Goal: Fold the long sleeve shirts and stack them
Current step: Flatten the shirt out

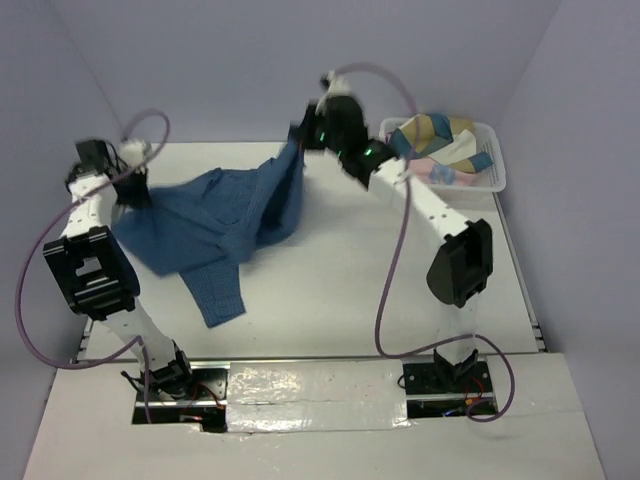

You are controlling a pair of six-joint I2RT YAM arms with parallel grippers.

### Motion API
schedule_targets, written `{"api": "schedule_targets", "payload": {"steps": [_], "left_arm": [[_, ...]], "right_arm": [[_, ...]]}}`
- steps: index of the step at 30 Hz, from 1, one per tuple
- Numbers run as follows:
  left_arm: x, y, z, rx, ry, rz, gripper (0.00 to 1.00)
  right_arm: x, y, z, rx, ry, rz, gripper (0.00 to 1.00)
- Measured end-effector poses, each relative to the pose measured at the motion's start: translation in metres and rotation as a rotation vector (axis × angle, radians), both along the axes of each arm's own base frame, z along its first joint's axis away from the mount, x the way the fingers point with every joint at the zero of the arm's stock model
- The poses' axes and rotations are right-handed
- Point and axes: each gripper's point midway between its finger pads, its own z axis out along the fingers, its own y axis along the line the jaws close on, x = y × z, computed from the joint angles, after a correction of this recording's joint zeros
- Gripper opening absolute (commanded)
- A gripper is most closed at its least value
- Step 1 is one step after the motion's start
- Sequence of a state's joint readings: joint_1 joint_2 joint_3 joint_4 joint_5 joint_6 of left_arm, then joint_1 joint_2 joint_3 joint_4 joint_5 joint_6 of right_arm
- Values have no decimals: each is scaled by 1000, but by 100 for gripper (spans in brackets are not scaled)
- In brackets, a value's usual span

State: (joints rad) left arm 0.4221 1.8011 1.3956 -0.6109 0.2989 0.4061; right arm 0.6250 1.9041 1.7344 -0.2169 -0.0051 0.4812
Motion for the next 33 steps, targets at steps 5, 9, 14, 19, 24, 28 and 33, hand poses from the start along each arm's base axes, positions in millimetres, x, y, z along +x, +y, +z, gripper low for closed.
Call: {"api": "schedule_targets", "payload": {"steps": [5, 9, 14, 19, 24, 28, 33], "left_arm": [[83, 31, 203, 128, -548, 79, 0], [48, 13, 324, 194, -826, 66, 0], [6, -10, 346, 266, -885, -7, 0], [-27, -5, 227, 333, -625, -82, 37], [-131, -2, 23, 337, -91, -252, 96], [-213, -21, -47, 273, 214, -383, 93], [-141, -13, 24, 250, 32, -343, 69]], "right_arm": [[24, -63, 243, 190, -478, -75, 0], [-37, -115, 325, 232, -660, -108, 0], [-92, -138, 310, 206, -681, -82, 0], [-110, -140, 174, 100, -477, -25, 0], [-164, -153, -26, 13, -75, 7, 0], [-212, -166, -127, -28, 163, -1, 0], [-227, -168, -160, -17, 257, -23, 0]]}}
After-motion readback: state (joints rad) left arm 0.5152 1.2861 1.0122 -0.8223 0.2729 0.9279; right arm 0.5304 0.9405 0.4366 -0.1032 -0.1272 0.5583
